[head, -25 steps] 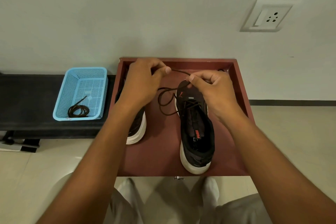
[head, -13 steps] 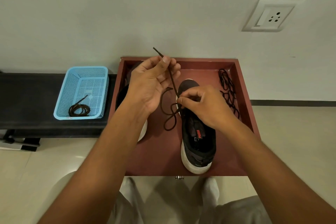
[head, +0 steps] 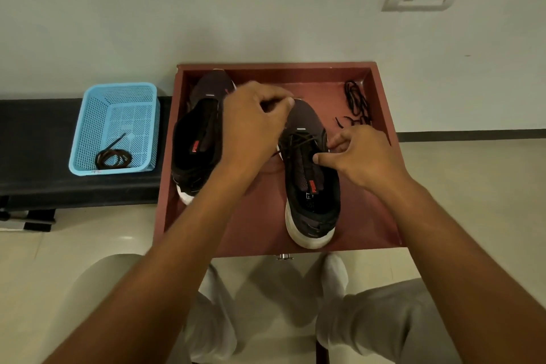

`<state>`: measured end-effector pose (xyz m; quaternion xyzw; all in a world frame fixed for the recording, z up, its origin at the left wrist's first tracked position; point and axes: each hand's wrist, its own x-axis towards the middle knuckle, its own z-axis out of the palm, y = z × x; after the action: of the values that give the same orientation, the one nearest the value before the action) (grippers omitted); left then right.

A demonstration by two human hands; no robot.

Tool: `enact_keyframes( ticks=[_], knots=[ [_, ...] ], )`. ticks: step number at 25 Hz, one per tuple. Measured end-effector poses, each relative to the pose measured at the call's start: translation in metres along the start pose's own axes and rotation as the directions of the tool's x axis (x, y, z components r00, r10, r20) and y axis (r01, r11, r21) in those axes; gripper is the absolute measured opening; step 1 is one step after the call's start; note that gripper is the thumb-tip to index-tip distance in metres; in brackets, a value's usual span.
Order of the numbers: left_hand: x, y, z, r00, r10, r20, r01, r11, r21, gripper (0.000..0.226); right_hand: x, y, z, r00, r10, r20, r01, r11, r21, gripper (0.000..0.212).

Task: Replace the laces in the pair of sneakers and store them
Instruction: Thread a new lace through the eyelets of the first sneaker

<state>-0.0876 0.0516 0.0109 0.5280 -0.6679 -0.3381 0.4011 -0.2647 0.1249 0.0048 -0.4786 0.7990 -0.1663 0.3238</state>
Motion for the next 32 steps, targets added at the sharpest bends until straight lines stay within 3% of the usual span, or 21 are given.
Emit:
enact_keyframes(
  ticks=[4,8,13,17,21,32],
  knots=[
    [-0.037,-0.009,0.036,0.991,-0.031,0.128,0.019,0.996,0.092,0.006,0.0,0.002,0.01,1.0,-0.02,-0.022,0.021,0.999,0.026,0.013],
    [-0.054,-0.022,0.05,0.988,0.008,0.153,-0.046,0.967,0.25,0.008,0.006,0.017,0.016,0.998,0.064,-0.021,-0.057,0.967,0.247,0.007],
    [-0.052,-0.026,0.05,0.989,0.056,0.138,-0.098,0.942,0.321,0.009,0.017,0.026,0.027,0.968,0.246,0.058,-0.24,0.823,0.515,0.015],
    [-0.051,-0.027,0.053,0.99,0.027,0.138,-0.076,0.93,0.36,0.011,0.022,0.034,0.037,0.945,0.314,0.096,-0.297,0.694,0.656,0.015],
    [-0.05,-0.025,0.058,0.989,0.015,0.145,-0.07,0.922,0.38,0.013,0.02,0.036,0.039,0.944,0.31,0.108,-0.293,0.647,0.704,0.014],
    [-0.052,-0.029,0.07,0.988,0.069,0.137,-0.121,0.901,0.416,0.015,0.014,0.031,0.036,0.966,0.255,0.046,-0.221,0.718,0.66,0.02]
  ],
)
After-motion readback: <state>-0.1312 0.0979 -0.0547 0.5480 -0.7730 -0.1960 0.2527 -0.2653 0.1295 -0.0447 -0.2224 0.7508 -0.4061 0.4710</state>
